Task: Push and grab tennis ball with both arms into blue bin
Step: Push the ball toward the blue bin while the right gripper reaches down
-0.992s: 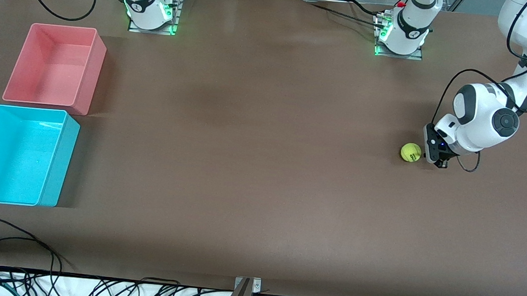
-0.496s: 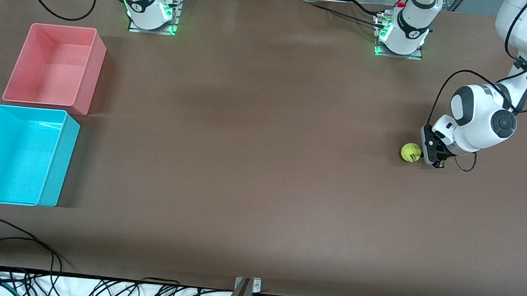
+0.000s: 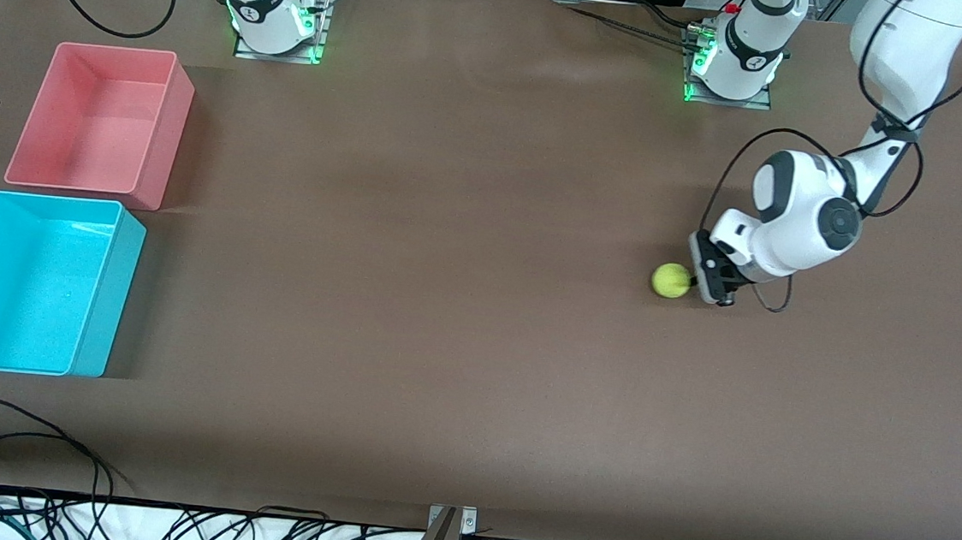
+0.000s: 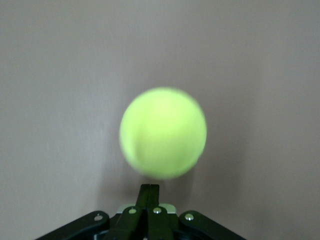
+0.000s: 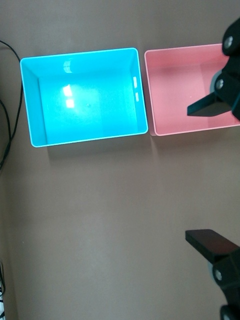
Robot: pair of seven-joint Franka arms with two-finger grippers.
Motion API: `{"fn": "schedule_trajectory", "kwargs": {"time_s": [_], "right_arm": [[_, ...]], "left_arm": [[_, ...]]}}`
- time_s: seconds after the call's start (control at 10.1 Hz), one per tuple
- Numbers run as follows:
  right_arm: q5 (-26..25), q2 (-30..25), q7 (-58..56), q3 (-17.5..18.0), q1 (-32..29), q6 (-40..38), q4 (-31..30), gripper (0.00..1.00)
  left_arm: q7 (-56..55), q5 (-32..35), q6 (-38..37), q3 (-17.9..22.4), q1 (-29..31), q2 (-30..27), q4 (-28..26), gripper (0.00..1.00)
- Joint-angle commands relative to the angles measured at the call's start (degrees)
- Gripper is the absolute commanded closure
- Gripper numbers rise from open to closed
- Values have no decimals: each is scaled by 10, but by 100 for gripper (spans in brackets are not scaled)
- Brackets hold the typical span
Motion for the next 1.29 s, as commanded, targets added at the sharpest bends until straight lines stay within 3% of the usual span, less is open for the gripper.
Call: {"fn": "schedule_trajectory", "kwargs": {"time_s": [0.0,0.5,0.89,0.99,1.09,1.19], "right_arm": [[11,3,1,0,0,-6,11,0],[11,9,-11,2,13,-15,8,0],[13,28,-27,4,35,-68,0,0],[16,34,-22,6,40,-83,-11,0],[11,39,-20,6,55,-81,-27,0],[11,55,-26,6,58,-77,-47,0]], "left_arm": [[-25,10,-4,3,2,2,8,100],[-22,10,-40,3,8,-32,4,97],[-19,10,-110,17,17,-89,4,72],[-19,10,-128,41,7,-104,4,49],[-13,10,-143,66,0,-121,4,0],[-11,10,-151,73,-1,-145,4,0]]}}
